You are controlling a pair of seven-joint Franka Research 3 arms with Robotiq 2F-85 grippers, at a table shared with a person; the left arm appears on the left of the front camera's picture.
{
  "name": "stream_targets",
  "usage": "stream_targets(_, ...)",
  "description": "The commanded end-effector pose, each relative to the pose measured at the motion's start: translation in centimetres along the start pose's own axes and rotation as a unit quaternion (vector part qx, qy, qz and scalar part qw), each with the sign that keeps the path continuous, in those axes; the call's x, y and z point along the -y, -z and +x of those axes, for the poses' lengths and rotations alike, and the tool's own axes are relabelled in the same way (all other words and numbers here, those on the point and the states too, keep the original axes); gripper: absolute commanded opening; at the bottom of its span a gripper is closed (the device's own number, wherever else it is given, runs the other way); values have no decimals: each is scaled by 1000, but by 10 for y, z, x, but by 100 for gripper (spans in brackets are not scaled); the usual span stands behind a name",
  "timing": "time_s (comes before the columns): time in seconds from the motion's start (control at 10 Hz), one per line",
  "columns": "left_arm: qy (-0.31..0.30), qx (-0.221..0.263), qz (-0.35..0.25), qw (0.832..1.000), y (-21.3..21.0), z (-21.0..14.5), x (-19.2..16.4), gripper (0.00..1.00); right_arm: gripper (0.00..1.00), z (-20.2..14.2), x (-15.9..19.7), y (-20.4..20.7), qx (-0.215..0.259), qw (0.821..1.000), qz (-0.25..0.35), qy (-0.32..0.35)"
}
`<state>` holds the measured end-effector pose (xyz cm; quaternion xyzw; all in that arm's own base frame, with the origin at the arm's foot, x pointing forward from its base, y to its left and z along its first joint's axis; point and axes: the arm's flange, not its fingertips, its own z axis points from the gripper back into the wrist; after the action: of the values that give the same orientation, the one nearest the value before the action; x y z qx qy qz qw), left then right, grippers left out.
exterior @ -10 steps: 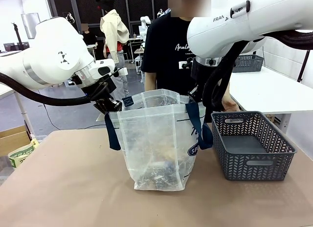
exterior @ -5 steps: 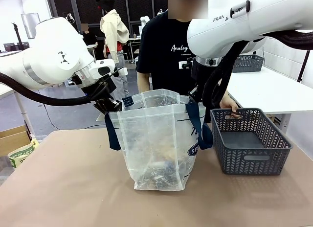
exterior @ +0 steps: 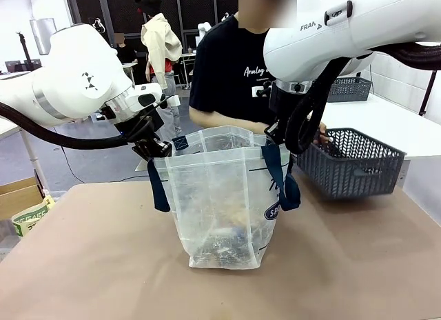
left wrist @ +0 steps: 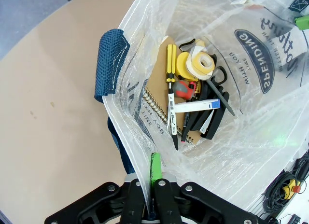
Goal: Transfer purchased items from the store into the shopping bag.
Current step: Move the Reusable shopping bag to the right side of the table.
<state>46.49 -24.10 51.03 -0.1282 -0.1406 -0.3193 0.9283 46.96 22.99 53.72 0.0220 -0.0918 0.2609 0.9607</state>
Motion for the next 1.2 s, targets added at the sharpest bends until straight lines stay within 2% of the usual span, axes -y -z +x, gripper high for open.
stream_targets(0.0, 0, 0, 0, 1000, 0, 0, 0, 0, 0, 0, 0, 0, 0, 1000, 0, 0)
stream_targets(0.2, 4, 10, -13, 1000, 3, 15, 8, 0, 0, 20, -10, 2, 31, 999, -2, 39)
stream_targets(0.5, 16, 24, -36, 999, 6, 25, 15, 0, 0, 46, -15, 0, 60, 996, 3, 64)
stream_targets(0.9, 23, 55, -57, 997, 8, 39, 22, 0, 0, 76, -32, 13, 31, 998, 28, 46)
stream_targets(1.0, 7, 46, -45, 998, 7, 40, 21, 0, 0, 74, -30, 12, 21, 998, 37, 54)
stream_targets(1.1, 9, 34, -44, 998, 8, 33, 24, 0, 0, 66, -28, 11, 40, 998, 27, 42)
